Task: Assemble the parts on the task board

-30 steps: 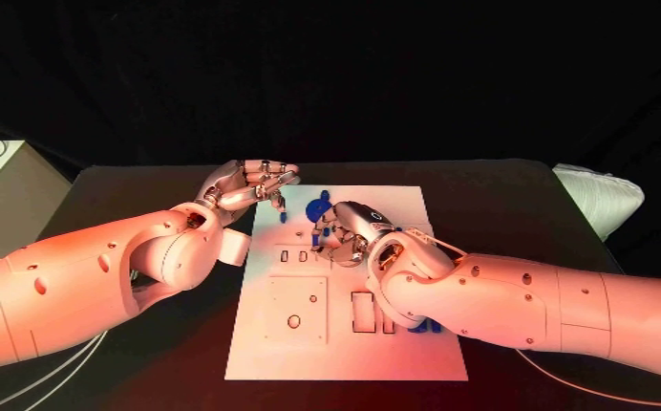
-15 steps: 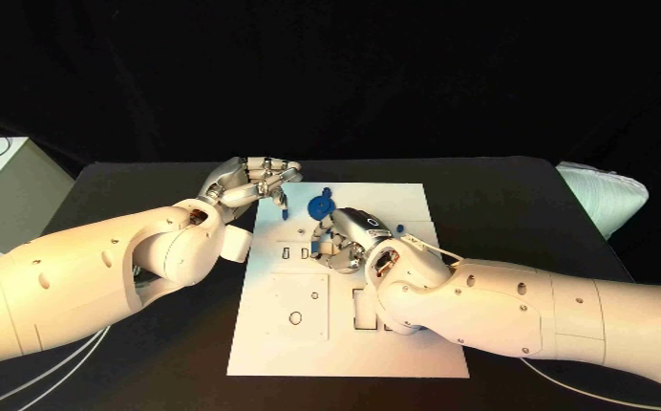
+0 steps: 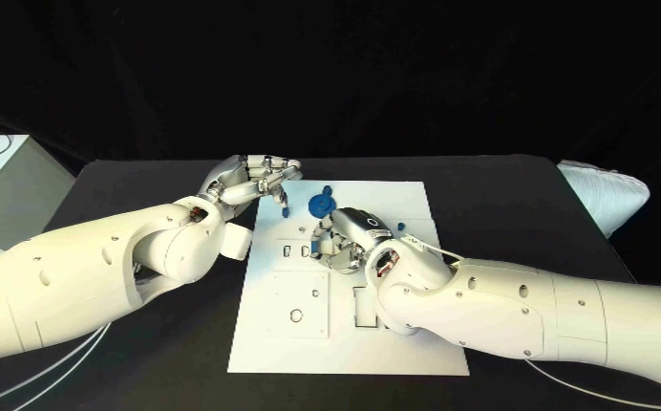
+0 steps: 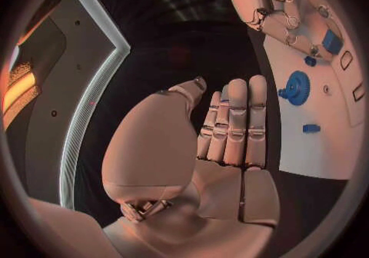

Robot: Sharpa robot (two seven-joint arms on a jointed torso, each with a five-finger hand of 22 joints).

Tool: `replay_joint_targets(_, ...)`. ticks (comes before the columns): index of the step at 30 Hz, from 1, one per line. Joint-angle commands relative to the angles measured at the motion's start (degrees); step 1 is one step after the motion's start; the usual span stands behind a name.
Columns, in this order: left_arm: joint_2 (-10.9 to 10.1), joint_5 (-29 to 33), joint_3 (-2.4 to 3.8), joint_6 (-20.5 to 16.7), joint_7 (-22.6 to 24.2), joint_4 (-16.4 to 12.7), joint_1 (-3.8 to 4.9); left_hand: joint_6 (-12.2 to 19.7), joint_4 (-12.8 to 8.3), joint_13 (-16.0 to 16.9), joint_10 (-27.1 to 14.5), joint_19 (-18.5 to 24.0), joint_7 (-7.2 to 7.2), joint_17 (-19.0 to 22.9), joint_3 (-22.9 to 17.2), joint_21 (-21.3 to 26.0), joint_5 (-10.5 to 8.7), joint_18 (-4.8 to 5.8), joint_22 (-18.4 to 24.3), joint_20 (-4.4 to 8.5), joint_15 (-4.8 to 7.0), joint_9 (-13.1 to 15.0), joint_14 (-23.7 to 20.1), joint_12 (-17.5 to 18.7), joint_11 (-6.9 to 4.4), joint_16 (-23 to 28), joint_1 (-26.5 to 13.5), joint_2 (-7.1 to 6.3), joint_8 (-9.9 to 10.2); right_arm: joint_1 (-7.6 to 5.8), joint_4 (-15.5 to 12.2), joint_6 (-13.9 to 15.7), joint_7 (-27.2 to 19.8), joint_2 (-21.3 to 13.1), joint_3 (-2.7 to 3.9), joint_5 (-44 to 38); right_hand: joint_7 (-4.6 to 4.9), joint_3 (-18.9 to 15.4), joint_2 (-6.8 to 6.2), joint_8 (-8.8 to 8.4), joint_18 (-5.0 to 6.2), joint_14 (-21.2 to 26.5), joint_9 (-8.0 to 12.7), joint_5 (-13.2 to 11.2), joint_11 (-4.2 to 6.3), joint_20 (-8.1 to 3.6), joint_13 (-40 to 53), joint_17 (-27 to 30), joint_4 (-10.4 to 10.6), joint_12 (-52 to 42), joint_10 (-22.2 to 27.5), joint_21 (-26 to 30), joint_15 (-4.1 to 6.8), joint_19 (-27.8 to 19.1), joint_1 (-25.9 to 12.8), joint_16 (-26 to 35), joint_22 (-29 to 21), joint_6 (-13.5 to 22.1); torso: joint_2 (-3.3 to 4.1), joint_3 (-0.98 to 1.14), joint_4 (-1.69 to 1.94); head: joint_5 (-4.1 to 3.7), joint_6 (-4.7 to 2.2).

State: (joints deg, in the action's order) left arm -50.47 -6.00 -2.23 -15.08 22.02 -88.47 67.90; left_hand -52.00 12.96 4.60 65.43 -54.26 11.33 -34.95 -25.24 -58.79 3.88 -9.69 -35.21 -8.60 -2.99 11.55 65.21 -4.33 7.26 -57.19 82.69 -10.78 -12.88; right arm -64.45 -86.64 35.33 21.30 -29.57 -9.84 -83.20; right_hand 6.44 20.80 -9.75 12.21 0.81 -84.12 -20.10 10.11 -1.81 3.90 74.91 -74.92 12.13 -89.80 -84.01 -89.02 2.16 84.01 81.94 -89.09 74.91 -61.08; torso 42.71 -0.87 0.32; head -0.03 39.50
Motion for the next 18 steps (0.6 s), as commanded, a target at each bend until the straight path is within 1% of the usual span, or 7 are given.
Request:
replay_joint_targets(1,0.0,0.0,0.03,1.0,0.1,-0.1,0.03,0.5,-0.1,0.0,-0.4,0.4,0.01,0.1,-0.3,-0.3,-0.33,-0.87,-0.1,-0.08,-0.10,0.1,-0.4,0.1,0.18,-0.3,-0.4,0.02,0.4,0.18,-0.1,-1.2,0.5,0.0,-0.05,-1.4,-0.71,0.4,0.46,0.27,-0.49,-5.0,-1.6,0.2,0.51,-0.35,15.1,-11.3,0.1,-0.2,-6.0,0.1,0.41,5.4,-0.3,0.2,14.2,-0.7,0.02,-0.02,-0.01,0.04,0.04)
replay_joint_targets(6,0.0,0.0,0.03,1.1,0.1,-0.1,0.03,0.6,0.0,0.0,-0.4,0.5,0.02,0.1,-0.3,-0.4,-0.34,-0.87,-0.1,-0.09,-0.11,0.1,-0.4,0.1,0.19,-0.4,-0.5,0.01,0.4,0.26,0.2,-1.4,0.7,0.2,-0.05,-1.6,-0.68,0.4,0.22,0.39,-0.49,-5.0,-1.6,0.3,0.48,-0.35,15.1,-11.2,0.0,-0.2,-6.0,0.1,0.40,5.4,-0.7,0.2,14.1,-0.6,0.01,-0.04,0.06,-0.03,0.08)
replay_joint_targets(10,0.0,0.0,0.03,1.1,0.0,-0.1,0.03,0.6,0.0,0.0,-0.4,0.5,0.02,0.1,-0.3,-0.4,-0.34,-0.87,-0.1,-0.09,-0.11,0.1,-0.4,0.1,0.19,-0.4,-0.5,0.01,0.4,0.32,0.6,-1.5,0.8,0.3,-0.06,-1.8,-0.62,0.4,-0.07,0.44,-0.46,-5.0,-1.6,0.3,0.45,-0.34,15.1,-11.1,0.0,-0.2,-6.0,0.2,0.37,5.3,-1.0,0.3,14.0,-0.4,-0.01,-0.04,0.04,0.04,0.18)
replay_joint_targets(12,0.0,0.0,0.03,1.1,0.0,-0.1,0.03,0.6,0.0,0.0,-0.4,0.5,0.02,0.1,-0.3,-0.4,-0.34,-0.87,-0.1,-0.09,-0.11,0.1,-0.4,0.1,0.19,-0.4,-0.5,0.01,0.4,0.35,0.7,-1.5,0.8,0.3,-0.06,-1.8,-0.60,0.5,-0.14,0.45,-0.45,-5.0,-1.6,0.3,0.43,-0.33,15.1,-11.1,0.0,-0.2,-6.0,0.3,0.36,5.3,-1.1,0.3,14.0,-0.3,0.01,-0.03,0.06,-0.08,0.21)
replay_joint_targets(18,0.0,0.0,0.03,1.2,0.0,-0.1,0.03,0.6,0.0,0.0,-0.4,0.5,0.02,0.1,-0.3,-0.4,-0.34,-0.87,-0.1,-0.09,-0.11,0.1,-0.4,0.1,0.19,-0.4,-0.5,0.01,0.4,0.39,0.7,-1.1,0.4,0.3,-0.07,-1.8,-0.04,0.6,-0.97,0.12,-0.36,-5.0,-1.4,0.3,-0.01,-0.12,15.1,-10.8,0.1,-0.2,-6.0,0.6,0.03,5.1,-2.1,0.4,13.8,1.2,-0.02,-0.03,-0.03,-0.09,0.17)
